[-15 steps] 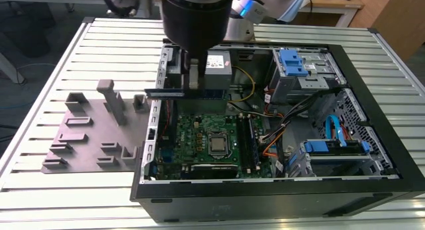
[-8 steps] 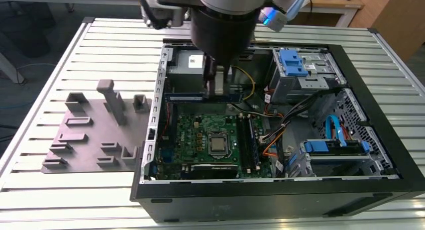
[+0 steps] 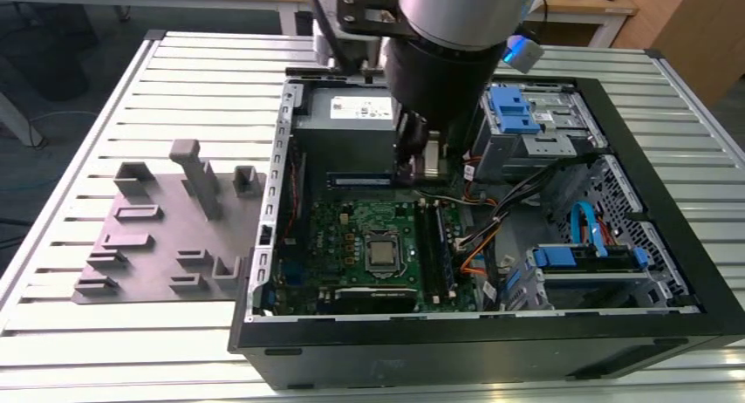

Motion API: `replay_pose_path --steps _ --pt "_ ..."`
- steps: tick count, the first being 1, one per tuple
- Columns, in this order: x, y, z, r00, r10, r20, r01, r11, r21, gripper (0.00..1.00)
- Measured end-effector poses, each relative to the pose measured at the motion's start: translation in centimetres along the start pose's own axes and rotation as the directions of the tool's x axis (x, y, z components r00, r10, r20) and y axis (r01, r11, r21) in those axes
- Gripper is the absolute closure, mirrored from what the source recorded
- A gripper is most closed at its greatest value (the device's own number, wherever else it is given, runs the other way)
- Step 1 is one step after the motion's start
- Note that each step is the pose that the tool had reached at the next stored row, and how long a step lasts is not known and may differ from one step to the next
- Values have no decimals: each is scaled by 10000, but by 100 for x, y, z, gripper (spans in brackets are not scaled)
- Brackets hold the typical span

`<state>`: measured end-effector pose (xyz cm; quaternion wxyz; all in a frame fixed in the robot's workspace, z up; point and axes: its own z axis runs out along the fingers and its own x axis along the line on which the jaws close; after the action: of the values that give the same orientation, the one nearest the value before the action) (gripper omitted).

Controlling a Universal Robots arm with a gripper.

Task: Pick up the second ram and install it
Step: 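Pick up the second ram and move it above second insertion slot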

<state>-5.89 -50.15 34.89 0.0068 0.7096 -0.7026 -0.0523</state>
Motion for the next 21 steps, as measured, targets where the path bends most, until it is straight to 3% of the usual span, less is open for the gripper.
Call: replay_pose_path --steps 6,21 --pt "7 -172 92 10000 -3 29 3 10000 -4 89" --pt "27 -475 350 10000 -3 30 3 10000 -7 89"
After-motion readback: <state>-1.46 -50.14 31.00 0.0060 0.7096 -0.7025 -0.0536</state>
